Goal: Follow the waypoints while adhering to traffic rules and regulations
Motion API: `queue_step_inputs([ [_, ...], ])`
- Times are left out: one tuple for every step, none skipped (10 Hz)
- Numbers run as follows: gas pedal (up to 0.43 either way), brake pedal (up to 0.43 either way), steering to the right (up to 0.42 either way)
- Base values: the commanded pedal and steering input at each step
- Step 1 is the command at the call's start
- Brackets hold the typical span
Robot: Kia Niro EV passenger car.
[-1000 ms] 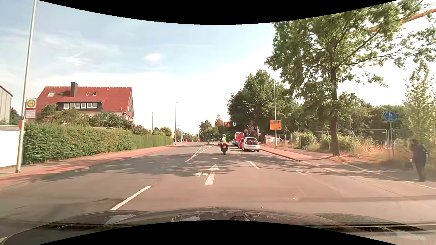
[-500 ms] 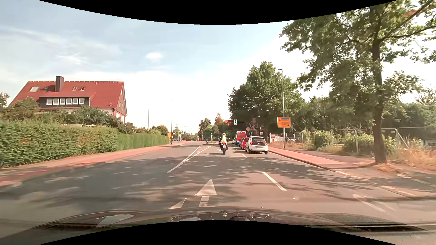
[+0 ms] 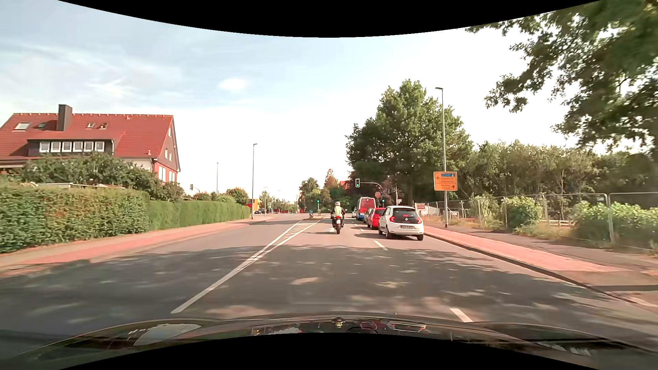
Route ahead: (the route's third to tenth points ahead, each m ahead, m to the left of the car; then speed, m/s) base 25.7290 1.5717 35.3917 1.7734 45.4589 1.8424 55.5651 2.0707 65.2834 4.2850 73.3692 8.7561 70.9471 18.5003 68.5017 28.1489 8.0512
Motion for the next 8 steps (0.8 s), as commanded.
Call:
queue_step_inputs([
  [0.118,0.0,-0.004],
  [0.118,0.0,-0.003],
  [0.118,0.0,-0.004],
  [0.118,0.0,-0.003],
  [0.118,0.0,-0.003],
  [0.118,0.0,-0.003],
  [0.118,0.0,-0.003],
  [0.118,0.0,-0.003],
])
